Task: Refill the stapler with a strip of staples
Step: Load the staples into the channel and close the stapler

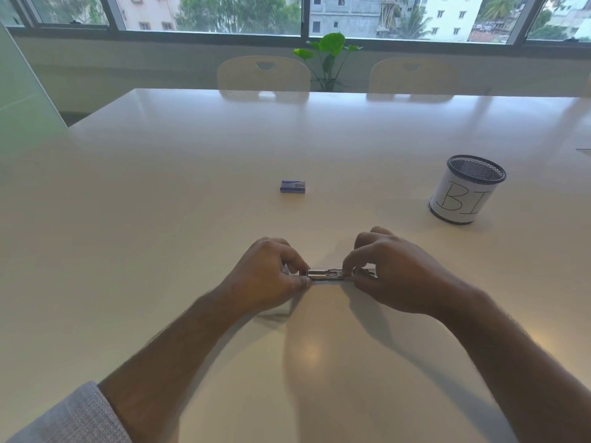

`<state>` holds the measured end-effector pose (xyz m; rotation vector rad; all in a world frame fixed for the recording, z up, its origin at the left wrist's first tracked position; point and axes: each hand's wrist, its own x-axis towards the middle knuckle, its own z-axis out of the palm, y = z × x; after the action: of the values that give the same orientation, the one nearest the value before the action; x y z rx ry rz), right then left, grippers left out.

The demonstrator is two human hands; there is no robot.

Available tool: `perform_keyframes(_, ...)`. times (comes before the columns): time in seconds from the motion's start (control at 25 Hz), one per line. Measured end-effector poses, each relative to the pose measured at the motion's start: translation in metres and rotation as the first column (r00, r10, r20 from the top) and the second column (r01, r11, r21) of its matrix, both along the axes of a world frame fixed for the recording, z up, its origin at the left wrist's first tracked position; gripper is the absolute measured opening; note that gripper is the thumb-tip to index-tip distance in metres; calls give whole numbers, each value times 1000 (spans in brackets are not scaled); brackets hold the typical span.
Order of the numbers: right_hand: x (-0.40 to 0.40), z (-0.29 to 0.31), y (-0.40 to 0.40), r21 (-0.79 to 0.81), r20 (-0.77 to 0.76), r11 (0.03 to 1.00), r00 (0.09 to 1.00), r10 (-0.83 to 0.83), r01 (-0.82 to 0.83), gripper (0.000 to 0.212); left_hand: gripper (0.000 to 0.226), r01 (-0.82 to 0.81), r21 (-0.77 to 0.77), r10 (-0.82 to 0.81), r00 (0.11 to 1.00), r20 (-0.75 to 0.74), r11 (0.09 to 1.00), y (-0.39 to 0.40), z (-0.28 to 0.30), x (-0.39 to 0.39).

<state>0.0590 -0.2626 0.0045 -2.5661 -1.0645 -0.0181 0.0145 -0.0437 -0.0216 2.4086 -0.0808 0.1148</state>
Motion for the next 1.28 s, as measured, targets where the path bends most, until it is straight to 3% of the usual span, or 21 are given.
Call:
perform_keyframes(0.28,-3,-1,7,-14,-90,996,992,85,-86,38,9,0,-2,0,1000,-1,1000,0,0,0)
perform_keyframes(0.44,-2,-3,8,-42,-96,992,989,112,-117,40,7,2,-22,-2,1000,4,1000,0,-1,1)
perform_keyframes(0.64,6,0,-4,91,-154,994,985,71,-57,35,8,6,-15,-6,1000,-6,1000,1,-1,1)
perform_keyframes(1.04,5,-11,3,38,-113,988,982,152,-148,37,7,2,-8,-3,1000,-10,1000,0,0,1)
perform_keyframes(1.28,15,-14,-7,346,-260,938,964,56,39,28,8,5,-5,-5,1000,-11,1000,1,-1,1)
